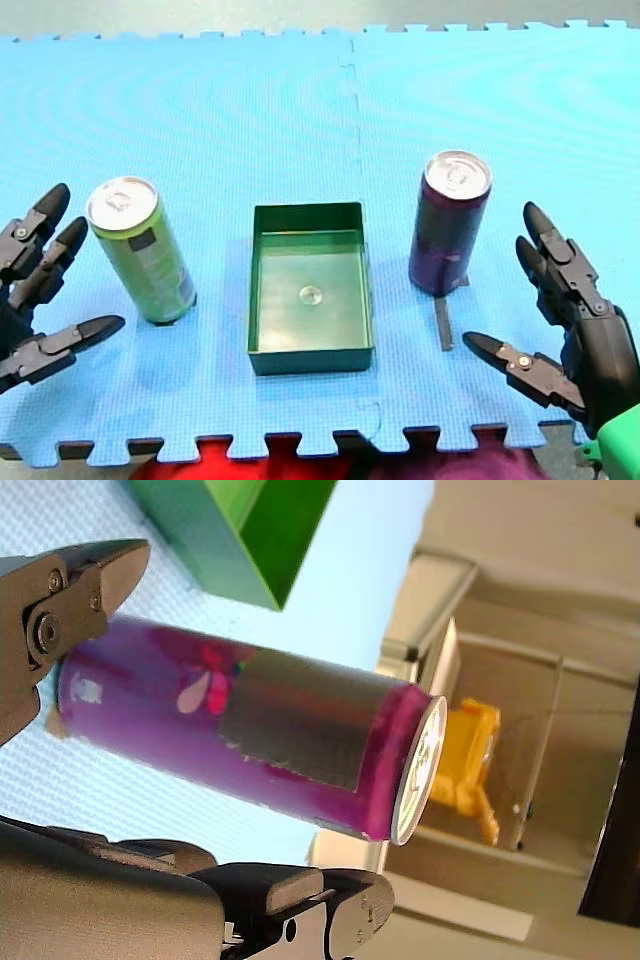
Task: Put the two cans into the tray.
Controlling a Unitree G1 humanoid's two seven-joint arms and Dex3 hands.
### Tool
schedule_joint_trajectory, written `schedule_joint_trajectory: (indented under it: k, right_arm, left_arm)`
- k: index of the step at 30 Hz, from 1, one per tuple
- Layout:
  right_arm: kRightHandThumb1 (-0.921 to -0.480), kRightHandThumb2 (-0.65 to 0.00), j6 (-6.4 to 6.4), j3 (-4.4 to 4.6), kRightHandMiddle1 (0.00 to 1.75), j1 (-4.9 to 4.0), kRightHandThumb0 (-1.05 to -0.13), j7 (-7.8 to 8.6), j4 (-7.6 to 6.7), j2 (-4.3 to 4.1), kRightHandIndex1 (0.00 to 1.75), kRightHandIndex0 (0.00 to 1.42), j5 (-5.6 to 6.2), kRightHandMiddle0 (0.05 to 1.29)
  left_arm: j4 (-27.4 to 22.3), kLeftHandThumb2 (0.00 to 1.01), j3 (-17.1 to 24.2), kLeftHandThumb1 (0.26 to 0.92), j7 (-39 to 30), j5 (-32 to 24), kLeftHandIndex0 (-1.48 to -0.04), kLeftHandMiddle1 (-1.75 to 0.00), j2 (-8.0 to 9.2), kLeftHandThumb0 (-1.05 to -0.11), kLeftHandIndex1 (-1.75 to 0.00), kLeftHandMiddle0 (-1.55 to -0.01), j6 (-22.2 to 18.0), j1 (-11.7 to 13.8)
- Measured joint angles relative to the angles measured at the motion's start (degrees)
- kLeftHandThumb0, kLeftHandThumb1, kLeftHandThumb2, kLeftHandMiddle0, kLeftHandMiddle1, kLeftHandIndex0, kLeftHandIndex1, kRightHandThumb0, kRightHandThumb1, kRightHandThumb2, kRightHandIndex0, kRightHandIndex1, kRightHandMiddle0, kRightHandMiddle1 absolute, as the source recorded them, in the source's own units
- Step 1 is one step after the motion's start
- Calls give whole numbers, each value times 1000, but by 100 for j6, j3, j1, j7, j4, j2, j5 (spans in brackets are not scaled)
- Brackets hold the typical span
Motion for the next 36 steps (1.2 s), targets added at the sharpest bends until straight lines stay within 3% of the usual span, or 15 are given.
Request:
schedule_joint_trajectory:
  k: [14,26,36]
  right_arm:
    - [-745,0,42,11,0,15,-741,-4,-39,-4,1,290,-4,264]
    - [-748,-1,75,9,0,-68,-736,-28,102,-3,1,292,-31,259]
    - [-751,-1,75,3,0,-83,-738,-27,152,-5,0,291,-29,259]
  left_arm:
    - [-26,1,7,746,-62,-73,-145,-1,-11,-1048,0,-197,-1,23]
    - [-7,1,24,747,-96,-97,-147,-2,-5,-1048,-1,-200,0,9]
    - [-5,2,31,751,-100,-108,-151,-3,-5,-1048,-3,-203,0,7]
